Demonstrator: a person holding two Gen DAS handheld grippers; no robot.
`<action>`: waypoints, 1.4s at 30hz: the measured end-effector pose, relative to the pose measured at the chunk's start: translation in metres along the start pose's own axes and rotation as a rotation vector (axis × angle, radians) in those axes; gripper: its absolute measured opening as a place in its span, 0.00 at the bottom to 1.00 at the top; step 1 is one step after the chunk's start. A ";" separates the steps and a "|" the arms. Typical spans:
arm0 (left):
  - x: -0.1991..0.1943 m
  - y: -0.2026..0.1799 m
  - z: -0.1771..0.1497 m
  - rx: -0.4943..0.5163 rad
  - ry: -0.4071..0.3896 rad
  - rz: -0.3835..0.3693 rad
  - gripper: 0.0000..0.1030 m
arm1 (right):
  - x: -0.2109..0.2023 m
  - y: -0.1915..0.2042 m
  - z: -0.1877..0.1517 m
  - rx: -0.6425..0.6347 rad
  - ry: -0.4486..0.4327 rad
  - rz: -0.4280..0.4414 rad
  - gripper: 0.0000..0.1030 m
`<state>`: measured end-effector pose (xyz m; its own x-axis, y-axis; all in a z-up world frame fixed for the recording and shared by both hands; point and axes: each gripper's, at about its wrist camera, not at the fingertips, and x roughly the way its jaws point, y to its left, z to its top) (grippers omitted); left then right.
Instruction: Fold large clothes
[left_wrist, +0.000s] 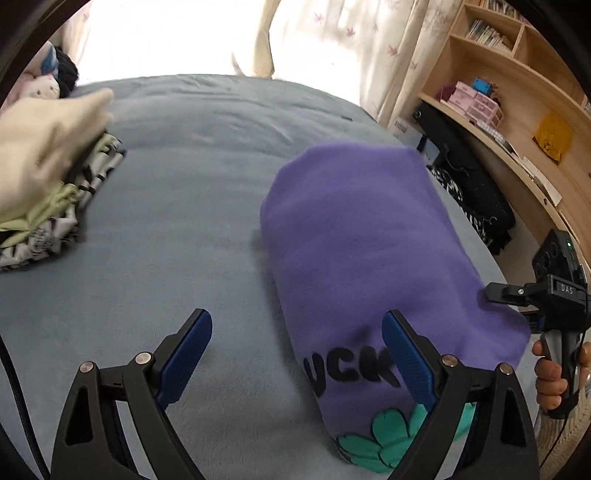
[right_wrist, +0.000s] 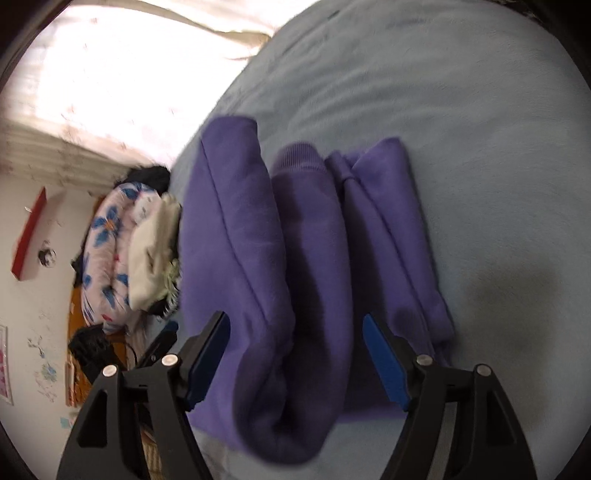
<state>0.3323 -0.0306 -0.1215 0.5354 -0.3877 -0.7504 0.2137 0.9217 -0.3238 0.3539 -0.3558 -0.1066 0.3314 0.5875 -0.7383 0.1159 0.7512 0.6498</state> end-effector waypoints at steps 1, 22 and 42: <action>0.005 -0.001 0.001 0.010 0.008 -0.001 0.90 | 0.007 0.003 0.002 -0.015 0.017 -0.016 0.73; 0.062 -0.114 0.011 0.257 0.112 0.125 0.83 | -0.018 -0.021 -0.024 -0.210 -0.134 -0.308 0.22; 0.069 -0.076 0.010 0.118 0.135 0.043 0.87 | -0.001 -0.057 -0.028 -0.135 -0.145 -0.094 0.28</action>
<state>0.3614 -0.1270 -0.1434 0.4332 -0.3387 -0.8352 0.2916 0.9295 -0.2257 0.3207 -0.3904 -0.1478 0.4572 0.4707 -0.7546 0.0293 0.8400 0.5418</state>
